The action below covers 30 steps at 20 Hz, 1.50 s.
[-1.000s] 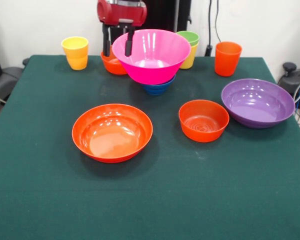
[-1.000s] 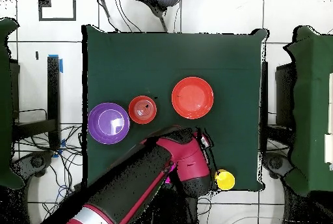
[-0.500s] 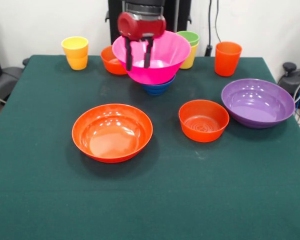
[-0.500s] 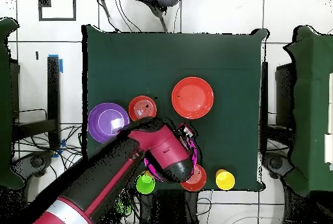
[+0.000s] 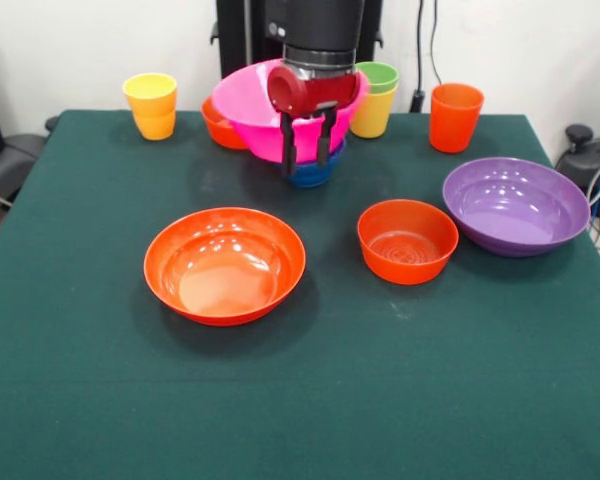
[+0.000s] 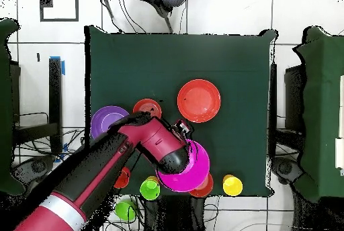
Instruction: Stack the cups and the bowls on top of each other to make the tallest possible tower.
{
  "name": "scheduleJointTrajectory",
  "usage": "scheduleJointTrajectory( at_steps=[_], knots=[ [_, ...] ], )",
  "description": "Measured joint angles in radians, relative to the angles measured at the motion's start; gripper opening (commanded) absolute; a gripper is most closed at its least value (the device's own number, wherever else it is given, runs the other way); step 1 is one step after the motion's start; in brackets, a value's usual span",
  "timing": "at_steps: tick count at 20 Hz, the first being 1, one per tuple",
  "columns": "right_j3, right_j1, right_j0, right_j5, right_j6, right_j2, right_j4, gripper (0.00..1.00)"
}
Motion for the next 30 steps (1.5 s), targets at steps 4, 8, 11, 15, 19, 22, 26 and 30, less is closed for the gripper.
scheduleJointTrajectory(
  at_steps=[4,8,11,15,19,22,26,30],
  knots=[
    [-0.019,0.025,0.000,0.000,0.010,-0.009,0.001,1.00],
    [-0.030,0.044,0.000,0.000,0.010,-0.016,0.004,1.00],
    [-0.032,0.053,0.000,0.000,0.010,-0.020,0.006,1.00],
    [-0.032,0.059,0.000,0.000,0.010,-0.022,0.011,1.00],
    [-0.032,0.060,0.000,0.000,0.010,-0.024,0.018,1.00],
    [-0.032,0.060,0.000,0.000,0.010,-0.026,0.020,1.00],
    [-0.032,0.060,0.000,0.000,0.010,-0.026,0.020,1.00],
    [-0.032,0.059,-0.001,0.000,0.010,-0.026,0.025,1.00]
  ],
)
